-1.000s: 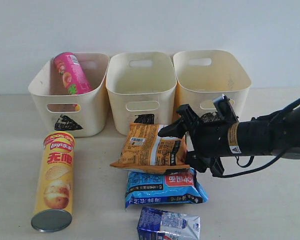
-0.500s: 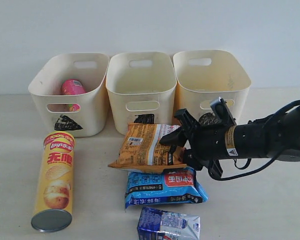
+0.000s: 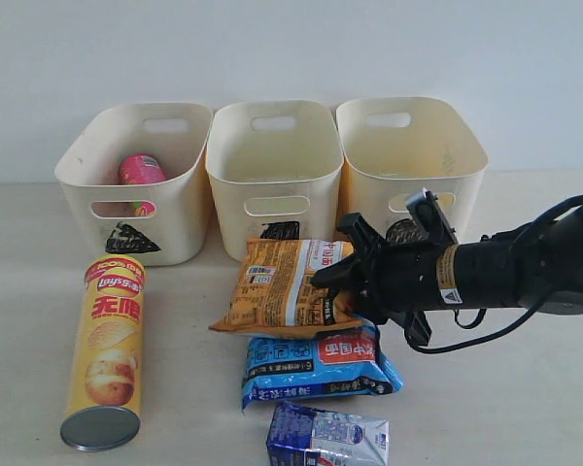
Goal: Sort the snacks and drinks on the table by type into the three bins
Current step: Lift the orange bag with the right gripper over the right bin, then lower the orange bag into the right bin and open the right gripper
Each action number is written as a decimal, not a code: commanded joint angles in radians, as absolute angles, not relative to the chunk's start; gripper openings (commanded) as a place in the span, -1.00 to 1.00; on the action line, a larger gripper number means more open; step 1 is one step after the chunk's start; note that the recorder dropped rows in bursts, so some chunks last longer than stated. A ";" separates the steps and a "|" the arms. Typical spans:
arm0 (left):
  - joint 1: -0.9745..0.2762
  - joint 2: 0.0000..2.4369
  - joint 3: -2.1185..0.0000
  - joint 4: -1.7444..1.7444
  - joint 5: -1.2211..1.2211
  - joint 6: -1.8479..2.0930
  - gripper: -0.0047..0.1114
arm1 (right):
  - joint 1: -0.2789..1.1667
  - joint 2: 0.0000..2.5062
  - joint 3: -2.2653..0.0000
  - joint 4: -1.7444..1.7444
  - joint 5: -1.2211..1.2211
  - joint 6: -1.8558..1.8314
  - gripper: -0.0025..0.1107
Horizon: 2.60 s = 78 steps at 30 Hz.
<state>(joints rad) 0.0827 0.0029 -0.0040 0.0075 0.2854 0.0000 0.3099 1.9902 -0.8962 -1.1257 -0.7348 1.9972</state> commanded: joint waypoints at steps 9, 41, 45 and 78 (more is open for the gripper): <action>0.084 0.000 0.000 0.011 0.278 0.009 -0.84 | 0.309 1.973 -0.900 -1.137 -0.913 1.960 -0.96; 0.084 0.000 0.000 0.011 0.278 0.009 -0.84 | 0.065 1.524 -0.900 -1.269 -0.982 2.089 -0.96; 0.084 0.000 0.000 0.011 0.278 0.009 -0.84 | 0.006 1.524 -0.900 -1.236 -0.943 2.092 -0.96; 0.084 0.000 0.000 0.011 0.278 0.009 -0.84 | -0.023 1.928 -1.310 -1.084 -0.625 1.964 -0.96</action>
